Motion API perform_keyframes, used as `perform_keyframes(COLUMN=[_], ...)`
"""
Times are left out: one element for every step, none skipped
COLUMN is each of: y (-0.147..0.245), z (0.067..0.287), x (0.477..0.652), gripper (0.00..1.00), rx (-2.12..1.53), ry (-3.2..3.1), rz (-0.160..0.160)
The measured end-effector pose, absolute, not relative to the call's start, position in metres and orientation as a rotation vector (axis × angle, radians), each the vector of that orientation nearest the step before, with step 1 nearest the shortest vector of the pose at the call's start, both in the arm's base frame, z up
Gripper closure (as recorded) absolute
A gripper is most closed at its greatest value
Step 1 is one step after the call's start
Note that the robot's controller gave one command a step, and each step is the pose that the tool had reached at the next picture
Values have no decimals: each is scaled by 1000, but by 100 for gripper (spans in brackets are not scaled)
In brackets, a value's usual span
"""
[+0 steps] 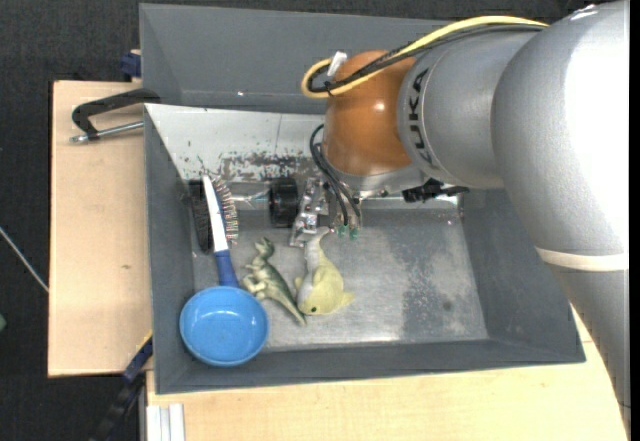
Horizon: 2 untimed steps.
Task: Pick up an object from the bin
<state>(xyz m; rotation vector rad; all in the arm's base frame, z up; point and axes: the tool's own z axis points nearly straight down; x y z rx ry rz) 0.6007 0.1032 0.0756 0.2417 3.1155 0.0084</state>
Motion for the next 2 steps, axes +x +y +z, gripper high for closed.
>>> perform_keyframes(y=[105,103], z=[72,75], x=[595,601], gripper=[0,100], rx=[239,242], ry=[3139,3116], rz=[5,8])
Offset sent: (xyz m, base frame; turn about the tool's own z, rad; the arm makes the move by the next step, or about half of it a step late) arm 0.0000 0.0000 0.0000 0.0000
